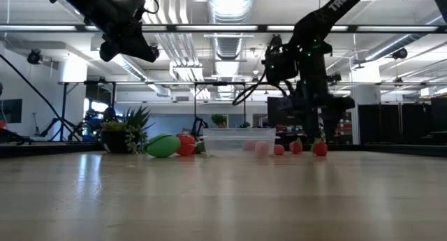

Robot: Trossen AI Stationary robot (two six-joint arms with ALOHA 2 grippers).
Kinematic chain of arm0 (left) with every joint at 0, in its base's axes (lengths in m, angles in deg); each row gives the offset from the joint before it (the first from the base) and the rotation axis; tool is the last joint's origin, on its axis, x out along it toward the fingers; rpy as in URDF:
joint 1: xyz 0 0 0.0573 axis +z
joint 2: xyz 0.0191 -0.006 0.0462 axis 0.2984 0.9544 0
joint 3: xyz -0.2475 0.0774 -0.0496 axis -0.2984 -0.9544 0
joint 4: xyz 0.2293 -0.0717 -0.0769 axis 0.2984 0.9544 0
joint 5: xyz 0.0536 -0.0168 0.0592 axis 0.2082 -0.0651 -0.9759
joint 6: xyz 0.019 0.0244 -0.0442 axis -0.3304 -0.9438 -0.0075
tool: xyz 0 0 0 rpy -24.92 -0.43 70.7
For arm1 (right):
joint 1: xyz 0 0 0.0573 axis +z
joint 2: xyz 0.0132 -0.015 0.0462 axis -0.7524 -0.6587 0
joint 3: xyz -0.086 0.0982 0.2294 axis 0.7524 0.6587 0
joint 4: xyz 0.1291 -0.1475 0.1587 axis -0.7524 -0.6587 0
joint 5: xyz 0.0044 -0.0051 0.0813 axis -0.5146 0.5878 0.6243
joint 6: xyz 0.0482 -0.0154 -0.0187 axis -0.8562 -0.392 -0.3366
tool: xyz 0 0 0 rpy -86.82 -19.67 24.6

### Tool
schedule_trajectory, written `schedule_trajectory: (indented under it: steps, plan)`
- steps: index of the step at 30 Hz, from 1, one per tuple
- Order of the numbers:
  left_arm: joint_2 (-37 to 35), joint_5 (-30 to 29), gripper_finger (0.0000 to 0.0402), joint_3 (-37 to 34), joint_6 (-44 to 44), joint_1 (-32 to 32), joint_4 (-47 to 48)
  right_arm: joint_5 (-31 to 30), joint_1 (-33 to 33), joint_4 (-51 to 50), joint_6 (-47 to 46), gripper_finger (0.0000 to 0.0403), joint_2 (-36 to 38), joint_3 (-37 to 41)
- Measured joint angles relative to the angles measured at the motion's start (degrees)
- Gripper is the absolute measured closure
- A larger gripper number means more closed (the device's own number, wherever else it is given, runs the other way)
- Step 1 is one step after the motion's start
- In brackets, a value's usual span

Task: Pick and placing Produce into tupperware
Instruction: Put the right strawberry into the transparent bin

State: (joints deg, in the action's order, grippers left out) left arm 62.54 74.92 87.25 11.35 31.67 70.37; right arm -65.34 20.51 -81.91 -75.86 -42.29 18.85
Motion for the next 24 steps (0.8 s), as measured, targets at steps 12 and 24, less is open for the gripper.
schedule_trajectory:
  steps: [12, 24]
  plan:
    - [0.02, -0.07, 0.0401, 0.0, -0.06, 0.0, -0.17, -2.38, -1.14, 5.26, -0.92, 0.0199, -0.57, 3.32]
    - [0.02, -0.25, 0.0402, 0.0, -0.09, 0.0, -0.24, -2.2, -1.88, 7.11, -1.48, 0.0264, -0.57, 3.37]
